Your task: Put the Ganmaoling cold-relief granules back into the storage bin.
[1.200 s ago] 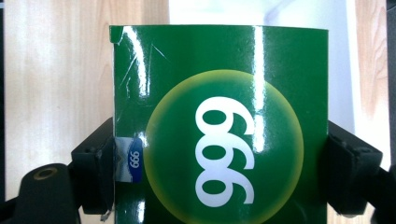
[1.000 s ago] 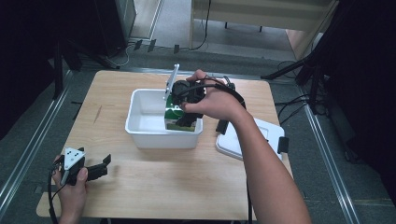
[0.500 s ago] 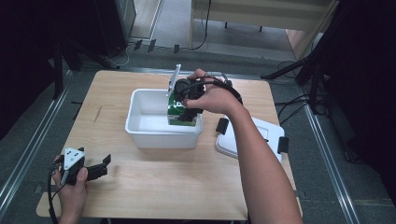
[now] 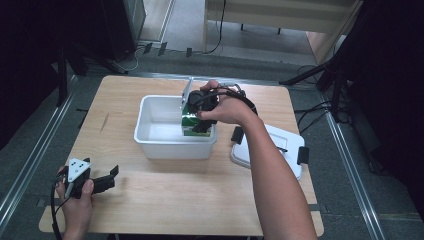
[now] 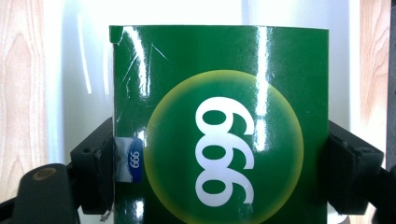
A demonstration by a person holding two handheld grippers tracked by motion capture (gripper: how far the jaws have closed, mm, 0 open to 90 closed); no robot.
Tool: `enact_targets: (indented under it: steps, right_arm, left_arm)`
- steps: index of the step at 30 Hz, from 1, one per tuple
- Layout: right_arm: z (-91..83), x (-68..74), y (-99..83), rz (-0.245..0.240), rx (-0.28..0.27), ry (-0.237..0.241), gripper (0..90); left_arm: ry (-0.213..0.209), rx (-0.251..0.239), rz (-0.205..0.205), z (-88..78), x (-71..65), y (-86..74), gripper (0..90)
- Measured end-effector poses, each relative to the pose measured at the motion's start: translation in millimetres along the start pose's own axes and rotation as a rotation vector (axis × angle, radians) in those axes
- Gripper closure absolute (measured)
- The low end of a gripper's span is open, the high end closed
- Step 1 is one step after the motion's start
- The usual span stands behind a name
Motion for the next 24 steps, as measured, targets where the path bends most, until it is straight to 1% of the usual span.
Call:
enact_targets:
  steps: [2,4,5,6,7,9,13,14,15,16,17,18,20,22,24]
  right_arm:
    - [1.9,-1.0,-0.8,-0.006,-0.002,-0.004,15.4]
    - [4.6,-0.5,-3.4,0.015,0.011,-0.001,15.4]
    - [7.3,-1.8,-4.2,-0.006,0.003,-0.001,15.3]
    - [7.7,-1.1,-5.3,0.009,0.014,-0.004,15.3]
    - [9.7,-1.8,-7.1,0.017,0.013,-0.009,15.3]
    - [12.0,-2.8,-8.3,0.017,0.006,-0.008,15.3]
    - [15.4,-2.7,-9.1,0.011,0.015,-0.011,15.2]
    - [16.7,-3.2,-9.0,0.005,0.009,-0.009,15.2]
    - [18.0,-2.8,-9.1,0.009,0.007,-0.006,15.2]
    - [19.3,-3.5,-9.5,0.009,0.008,-0.013,15.2]
    - [21.1,-3.4,-10.1,0.013,0.009,-0.007,15.2]
    - [22.9,-3.6,-10.9,0.014,0.012,-0.005,15.2]
    - [27.3,-3.0,-13.3,0.032,0.027,-0.003,15.2]
    - [28.7,-2.8,-13.8,0.035,0.028,-0.003,15.2]
    - [31.6,-4.3,-14.2,0.022,0.024,-0.007,15.1]
  left_arm:
    - [0.000,0.000,0.000,0.0,0.0,0.0,1.7]
    - [0.000,0.000,0.000,-0.1,-0.1,0.0,1.6]
    - [-0.002,-0.001,0.000,-0.1,0.0,0.0,1.4]
    - [-0.003,0.000,0.001,-0.3,0.2,-0.1,1.0]
    - [-0.004,0.001,-0.006,-0.4,0.1,-0.1,1.0]
    - [-0.004,0.001,-0.003,-0.3,0.0,-0.1,0.9]
    - [-0.004,0.002,-0.003,-0.3,0.0,-0.1,1.0]
    - [-0.004,0.002,-0.004,-0.3,0.1,-0.1,0.9]
    - [-0.004,0.002,-0.005,-0.3,0.2,0.0,0.9]
    - [-0.004,0.003,-0.003,-0.5,0.3,-0.1,1.0]
    - [-0.004,0.004,-0.002,-0.5,0.3,-0.1,1.0]
    - [-0.003,0.003,-0.002,-0.4,0.2,-0.1,0.9]
    - [-0.004,0.002,-0.004,-0.4,0.2,-0.1,1.0]
    - [-0.004,0.002,-0.006,-0.4,0.3,0.0,0.9]
    - [-0.004,0.002,-0.005,-0.3,0.4,0.0,0.9]
Point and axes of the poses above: each handheld gripper's, and its own axes: z roughly forward along the jaws, y roughly out of its top, x roughly to its left, the point moved 4 cm from there along z, roughly forward along the jaws, and after that the axes turned 2 degrees about y, right-handed, at the moved point
